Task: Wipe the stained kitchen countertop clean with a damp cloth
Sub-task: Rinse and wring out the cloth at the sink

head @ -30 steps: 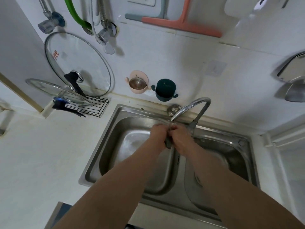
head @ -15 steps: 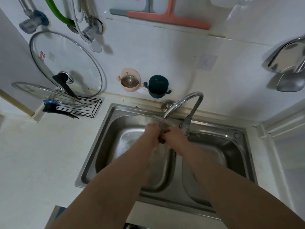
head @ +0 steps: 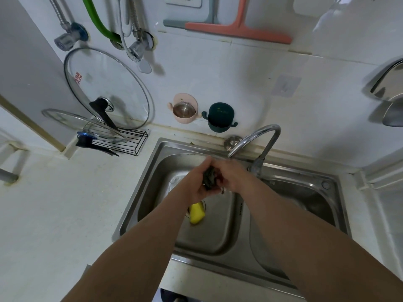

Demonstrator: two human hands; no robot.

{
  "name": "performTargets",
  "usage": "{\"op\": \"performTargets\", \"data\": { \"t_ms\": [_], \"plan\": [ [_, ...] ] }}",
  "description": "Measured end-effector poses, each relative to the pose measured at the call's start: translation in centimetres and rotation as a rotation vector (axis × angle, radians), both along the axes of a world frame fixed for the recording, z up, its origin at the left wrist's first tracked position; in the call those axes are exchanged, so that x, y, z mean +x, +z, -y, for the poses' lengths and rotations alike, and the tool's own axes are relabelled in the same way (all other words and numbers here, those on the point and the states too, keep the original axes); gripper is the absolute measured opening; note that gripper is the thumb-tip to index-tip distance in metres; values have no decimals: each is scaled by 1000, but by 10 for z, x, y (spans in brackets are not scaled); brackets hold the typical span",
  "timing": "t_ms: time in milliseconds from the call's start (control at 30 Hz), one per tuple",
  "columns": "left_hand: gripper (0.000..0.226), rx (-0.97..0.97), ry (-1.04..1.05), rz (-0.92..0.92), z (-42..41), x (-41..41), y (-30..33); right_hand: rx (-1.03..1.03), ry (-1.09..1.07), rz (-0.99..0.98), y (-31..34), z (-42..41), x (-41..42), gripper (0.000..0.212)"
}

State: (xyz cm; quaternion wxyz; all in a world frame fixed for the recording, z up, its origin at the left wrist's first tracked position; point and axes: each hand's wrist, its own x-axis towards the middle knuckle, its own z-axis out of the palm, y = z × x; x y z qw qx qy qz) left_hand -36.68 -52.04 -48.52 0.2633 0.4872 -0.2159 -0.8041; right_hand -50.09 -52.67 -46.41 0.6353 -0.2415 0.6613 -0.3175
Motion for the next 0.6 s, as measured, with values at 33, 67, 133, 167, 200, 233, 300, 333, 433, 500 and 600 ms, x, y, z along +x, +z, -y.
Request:
{"op": "performTargets", "data": {
  "t_ms": [33, 67, 133, 167, 200, 233, 300, 333, 433, 500, 600],
  "plan": [
    [56, -7, -6, 8, 0, 0, -1, 5, -1, 31, -1, 1, -2, 40],
    [49, 6, -3, 21, -1, 1, -2, 7, 4, 33, -2, 2, -4, 35],
    [41, 41, 27, 65, -1, -2, -3, -6, -3, -11, -2, 3, -7, 25],
    [39, 67, 65, 76, -1, -4, -4, -15, -22, -43, -3, 2, -7, 22],
    [39, 97, 112, 64, 0, -5, -4, -20, -44, -66, -3, 1, -8, 20],
    [40, 119, 145, 33, 1, -7, -3, -17, -64, -76, -3, -1, -9, 21],
    [47, 131, 126, -64, 3, -13, -4, -6, -95, -54, -3, -6, -10, 22],
    [49, 138, 115, -118, 2, -18, -2, 1, -113, -23, -3, -11, -12, 21],
    [36, 140, 219, -193, 4, -39, 0, -31, -147, 69, 0, -21, -15, 21],
    [33, 63, 261, -30, 9, -55, -4, -74, -132, -50, 4, -25, -18, 19],
    [29, -194, 61, 646, 16, -67, -3, -190, 17, -528, 4, -29, -27, 21]
  ]
}}
